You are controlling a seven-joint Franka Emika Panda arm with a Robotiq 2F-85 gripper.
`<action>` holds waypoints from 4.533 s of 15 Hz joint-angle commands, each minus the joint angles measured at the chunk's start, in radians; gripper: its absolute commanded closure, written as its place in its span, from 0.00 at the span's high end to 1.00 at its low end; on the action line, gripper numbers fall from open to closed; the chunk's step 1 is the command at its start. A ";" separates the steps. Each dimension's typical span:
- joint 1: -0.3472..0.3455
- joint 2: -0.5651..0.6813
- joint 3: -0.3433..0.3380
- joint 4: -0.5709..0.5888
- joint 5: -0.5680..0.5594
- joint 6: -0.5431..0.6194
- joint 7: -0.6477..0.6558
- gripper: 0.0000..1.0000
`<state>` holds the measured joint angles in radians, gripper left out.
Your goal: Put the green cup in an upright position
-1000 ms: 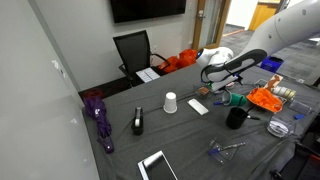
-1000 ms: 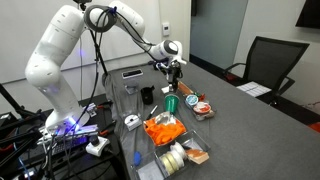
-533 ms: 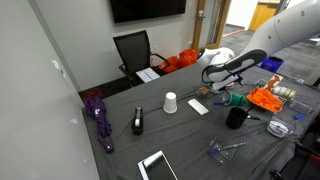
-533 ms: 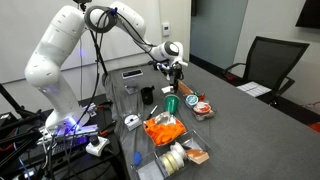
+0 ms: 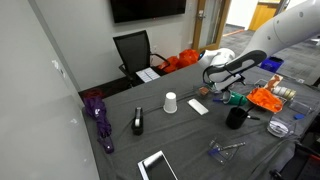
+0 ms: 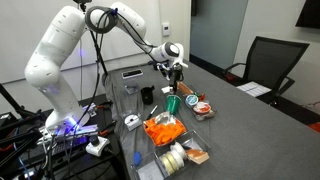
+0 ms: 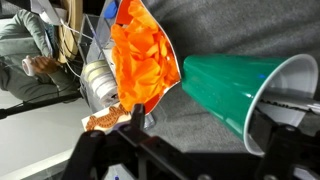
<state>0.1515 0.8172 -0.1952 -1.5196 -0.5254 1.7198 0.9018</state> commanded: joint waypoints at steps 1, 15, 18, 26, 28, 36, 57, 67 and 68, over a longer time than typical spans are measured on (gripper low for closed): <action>-0.010 -0.026 -0.003 -0.037 -0.012 -0.007 -0.049 1.00; -0.016 -0.025 -0.007 -0.050 0.001 0.025 -0.026 0.16; -0.018 -0.028 -0.006 -0.052 0.006 0.034 -0.024 0.00; -0.050 -0.125 0.017 -0.135 0.082 0.207 -0.044 0.01; -0.067 -0.169 0.027 -0.177 0.129 0.281 -0.060 0.01; -0.145 -0.370 0.064 -0.403 0.344 0.514 -0.252 0.01; -0.276 -0.523 0.142 -0.619 0.931 0.802 -0.878 0.01; -0.178 -0.495 0.094 -0.429 0.692 0.539 -0.409 0.01; -0.178 -0.495 0.095 -0.421 0.694 0.530 -0.400 0.01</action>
<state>-0.0367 0.3175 -0.0886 -1.9798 0.1829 2.3073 0.4624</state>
